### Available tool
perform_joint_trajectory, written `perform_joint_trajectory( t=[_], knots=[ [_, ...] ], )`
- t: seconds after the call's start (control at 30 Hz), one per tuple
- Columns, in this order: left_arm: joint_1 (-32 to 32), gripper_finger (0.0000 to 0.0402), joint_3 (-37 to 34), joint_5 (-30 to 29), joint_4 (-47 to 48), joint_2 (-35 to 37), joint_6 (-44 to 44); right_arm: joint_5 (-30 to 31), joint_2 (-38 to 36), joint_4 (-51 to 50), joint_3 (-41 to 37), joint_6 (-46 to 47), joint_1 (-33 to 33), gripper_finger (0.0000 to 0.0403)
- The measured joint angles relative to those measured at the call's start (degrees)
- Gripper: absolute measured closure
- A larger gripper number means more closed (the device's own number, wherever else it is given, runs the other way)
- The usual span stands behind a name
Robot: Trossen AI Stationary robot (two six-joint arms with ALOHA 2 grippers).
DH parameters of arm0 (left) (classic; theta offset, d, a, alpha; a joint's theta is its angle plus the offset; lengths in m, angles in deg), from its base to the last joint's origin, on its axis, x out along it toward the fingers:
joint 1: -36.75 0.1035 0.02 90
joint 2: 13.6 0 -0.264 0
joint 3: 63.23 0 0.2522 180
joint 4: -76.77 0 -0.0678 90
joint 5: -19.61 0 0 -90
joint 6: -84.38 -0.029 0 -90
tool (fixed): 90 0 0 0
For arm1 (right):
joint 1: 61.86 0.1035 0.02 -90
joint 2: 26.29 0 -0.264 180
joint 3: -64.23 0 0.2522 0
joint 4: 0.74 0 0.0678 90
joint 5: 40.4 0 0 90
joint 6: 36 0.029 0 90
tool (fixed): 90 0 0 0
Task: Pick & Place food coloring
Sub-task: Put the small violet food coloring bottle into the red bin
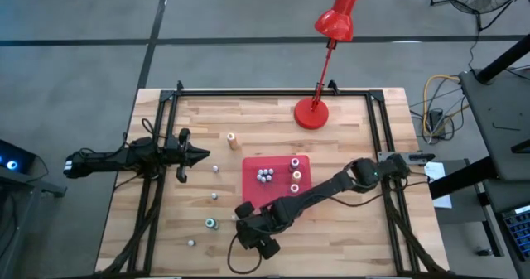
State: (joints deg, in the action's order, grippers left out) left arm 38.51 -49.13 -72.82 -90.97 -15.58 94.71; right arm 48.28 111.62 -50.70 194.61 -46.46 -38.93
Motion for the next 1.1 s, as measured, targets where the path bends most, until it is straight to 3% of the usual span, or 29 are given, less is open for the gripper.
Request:
perform_joint_trajectory(
  t=[0.23,1.1],
  knots=[
    [0.0,0.0402,0.0,0.0,0.0,0.0,0.0,0.3,0.0,1.0,-1.0,-0.2,-0.2,0.0194],
    [0.0,0.0402,0.0,0.0,0.0,0.0,0.0,0.0,0.0,2.4,-2.6,1.3,-0.6,0.0344]
  ],
)
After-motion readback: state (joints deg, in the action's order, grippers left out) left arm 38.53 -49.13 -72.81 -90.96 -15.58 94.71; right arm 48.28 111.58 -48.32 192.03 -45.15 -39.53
